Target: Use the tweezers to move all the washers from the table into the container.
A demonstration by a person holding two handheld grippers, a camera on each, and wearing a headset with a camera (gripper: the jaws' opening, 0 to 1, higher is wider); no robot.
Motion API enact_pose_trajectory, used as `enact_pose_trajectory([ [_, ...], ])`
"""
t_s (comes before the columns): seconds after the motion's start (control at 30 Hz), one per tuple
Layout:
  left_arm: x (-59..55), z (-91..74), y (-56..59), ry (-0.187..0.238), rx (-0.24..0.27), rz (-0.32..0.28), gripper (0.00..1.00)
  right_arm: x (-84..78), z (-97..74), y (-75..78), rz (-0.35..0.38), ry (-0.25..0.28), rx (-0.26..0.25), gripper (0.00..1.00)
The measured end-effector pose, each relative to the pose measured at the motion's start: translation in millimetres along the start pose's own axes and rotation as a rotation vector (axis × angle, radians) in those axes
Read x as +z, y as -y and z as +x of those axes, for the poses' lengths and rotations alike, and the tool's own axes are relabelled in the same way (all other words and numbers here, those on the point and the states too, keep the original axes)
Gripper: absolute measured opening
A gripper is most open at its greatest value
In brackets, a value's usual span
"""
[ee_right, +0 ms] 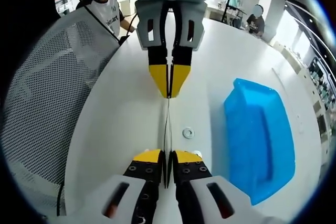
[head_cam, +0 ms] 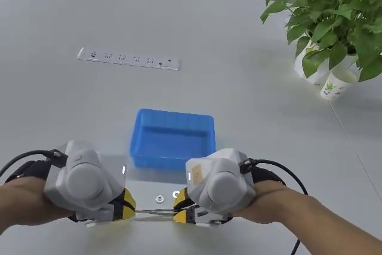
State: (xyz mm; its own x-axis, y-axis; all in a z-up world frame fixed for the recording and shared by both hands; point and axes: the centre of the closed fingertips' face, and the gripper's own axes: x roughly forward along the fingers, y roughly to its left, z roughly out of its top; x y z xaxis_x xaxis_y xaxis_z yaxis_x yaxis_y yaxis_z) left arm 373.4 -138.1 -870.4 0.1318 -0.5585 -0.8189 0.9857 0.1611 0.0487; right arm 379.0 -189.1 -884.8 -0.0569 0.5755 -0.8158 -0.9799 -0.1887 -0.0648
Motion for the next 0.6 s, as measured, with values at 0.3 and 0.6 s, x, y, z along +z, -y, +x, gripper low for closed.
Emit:
enact_pose_trajectory([
  [0.3,19.1,-17.7,-0.9,0.062,0.014,-0.013,0.05,2.7,-5.5,-0.7,0.019,0.018,-0.016,0.09],
  [0.6,38.5,-34.4,0.7,0.116,0.026,0.007,0.04,9.3,-15.8,-1.1,0.021,0.049,-0.045,0.09],
])
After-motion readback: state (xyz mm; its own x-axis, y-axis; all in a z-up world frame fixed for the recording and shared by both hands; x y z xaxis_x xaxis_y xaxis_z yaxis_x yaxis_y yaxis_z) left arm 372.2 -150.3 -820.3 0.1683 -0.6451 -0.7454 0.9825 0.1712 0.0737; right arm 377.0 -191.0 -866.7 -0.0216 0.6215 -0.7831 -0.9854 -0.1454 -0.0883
